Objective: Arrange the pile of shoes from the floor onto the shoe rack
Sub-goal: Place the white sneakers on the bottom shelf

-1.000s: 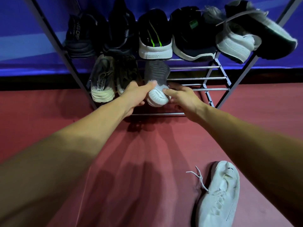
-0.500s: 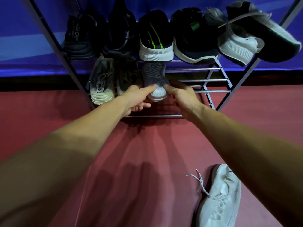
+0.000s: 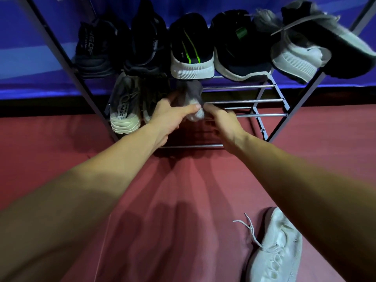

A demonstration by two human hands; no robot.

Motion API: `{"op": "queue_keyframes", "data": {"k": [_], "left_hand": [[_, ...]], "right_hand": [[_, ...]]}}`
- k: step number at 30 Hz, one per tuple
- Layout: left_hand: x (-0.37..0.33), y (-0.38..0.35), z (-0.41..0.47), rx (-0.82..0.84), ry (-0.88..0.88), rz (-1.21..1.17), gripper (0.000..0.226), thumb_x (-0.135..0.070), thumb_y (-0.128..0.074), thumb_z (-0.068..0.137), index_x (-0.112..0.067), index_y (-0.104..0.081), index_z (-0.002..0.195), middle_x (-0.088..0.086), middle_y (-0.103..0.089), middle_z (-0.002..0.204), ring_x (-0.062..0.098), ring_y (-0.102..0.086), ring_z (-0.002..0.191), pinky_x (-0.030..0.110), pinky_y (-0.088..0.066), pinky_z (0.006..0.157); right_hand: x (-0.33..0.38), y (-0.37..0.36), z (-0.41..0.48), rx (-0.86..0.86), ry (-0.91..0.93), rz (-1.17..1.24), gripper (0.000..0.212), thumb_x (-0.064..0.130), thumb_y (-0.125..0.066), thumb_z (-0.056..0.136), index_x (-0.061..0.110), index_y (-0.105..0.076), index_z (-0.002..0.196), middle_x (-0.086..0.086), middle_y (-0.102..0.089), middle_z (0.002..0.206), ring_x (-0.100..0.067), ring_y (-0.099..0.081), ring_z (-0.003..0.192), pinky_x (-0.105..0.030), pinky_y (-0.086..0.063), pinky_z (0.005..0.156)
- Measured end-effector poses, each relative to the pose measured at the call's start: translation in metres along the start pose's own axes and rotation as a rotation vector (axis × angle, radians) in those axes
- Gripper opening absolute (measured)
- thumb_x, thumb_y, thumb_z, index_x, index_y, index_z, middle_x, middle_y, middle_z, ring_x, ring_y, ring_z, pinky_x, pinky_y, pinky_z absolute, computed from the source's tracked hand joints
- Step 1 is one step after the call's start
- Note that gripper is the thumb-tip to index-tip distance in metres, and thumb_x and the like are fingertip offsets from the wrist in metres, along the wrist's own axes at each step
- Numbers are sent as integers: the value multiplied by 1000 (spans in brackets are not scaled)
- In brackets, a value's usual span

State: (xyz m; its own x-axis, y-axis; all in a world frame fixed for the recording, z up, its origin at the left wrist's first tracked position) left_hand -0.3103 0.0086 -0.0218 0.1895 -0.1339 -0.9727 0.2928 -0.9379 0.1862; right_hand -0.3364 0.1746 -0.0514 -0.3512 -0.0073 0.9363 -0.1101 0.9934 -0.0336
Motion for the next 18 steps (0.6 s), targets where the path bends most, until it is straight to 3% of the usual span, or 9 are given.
{"op": "queue_keyframes", "data": {"k": [2,4,6,8,9,12,15,18], "left_hand": [[-17,-3,1,15,-120,18,68,-28,-87,64,-32,-66,128,-14,-73,108,-5,-68,90,15,-55,77],[-23,-7,-1,17,-162,82,69,-21,-86,57,-31,-68,123,-11,-75,102,6,-70,96,29,-57,89],[-23,-12,-7,22,-185,187,69,-20,-84,52,-30,-66,118,-8,-73,90,12,-67,81,26,-56,76],[-21,-14,-11,29,-211,246,62,-26,-80,50,-30,-63,110,-9,-68,81,8,-56,63,18,-46,62],[-19,-15,-11,47,-211,216,56,-26,-79,51,-30,-62,105,-10,-68,79,6,-53,61,19,-46,62],[-10,-8,-7,30,-176,174,35,-20,-74,63,-28,-64,96,-10,-68,76,4,-57,63,23,-48,67],[15,0,-8,-35,-59,202,10,-26,-72,75,-27,-64,82,-11,-68,73,12,-66,75,24,-46,69],[35,-3,-11,-35,30,242,30,-48,-69,76,-23,-64,93,-6,-68,80,19,-68,87,31,-48,73]], "right_hand": [[2,-1,-1,-11,-22,-36,74,61,-72,72,10,-67,124,-3,-76,107,-19,-73,94,-36,-58,87],[6,1,1,-57,2,-41,73,67,-70,74,8,-68,117,2,-73,93,-9,-67,73,-26,-54,68],[10,1,0,-63,21,-27,58,69,-70,76,17,-66,100,10,-64,76,2,-63,53,-15,-46,50],[6,-2,-2,-31,11,-46,56,66,-72,77,16,-69,102,10,-67,75,2,-64,55,-16,-45,52],[2,-2,-3,-33,-6,-59,56,61,-74,78,11,-71,105,8,-69,75,-2,-64,58,-19,-43,54],[-10,4,-4,-71,-30,6,39,36,-75,83,4,-66,105,3,-75,72,-6,-69,63,-19,-46,59],[-16,7,-5,-92,-35,36,45,29,-78,79,6,-58,113,-5,-77,93,-18,-74,84,-29,-53,73],[-15,8,-4,-63,-36,69,41,24,-72,78,2,-67,113,-5,-74,88,-17,-64,66,-30,-49,63]]}}
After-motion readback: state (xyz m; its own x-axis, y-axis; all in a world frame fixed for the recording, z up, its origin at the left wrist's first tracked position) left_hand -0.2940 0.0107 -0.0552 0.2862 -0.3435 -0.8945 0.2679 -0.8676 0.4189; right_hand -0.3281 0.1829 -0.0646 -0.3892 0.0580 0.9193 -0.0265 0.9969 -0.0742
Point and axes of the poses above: each hand's wrist, its own z-axis towards the middle knuckle, its own y-axis out of the back of the hand, x = y × z, the point moved 8 cm from there along z, towards the middle knuckle
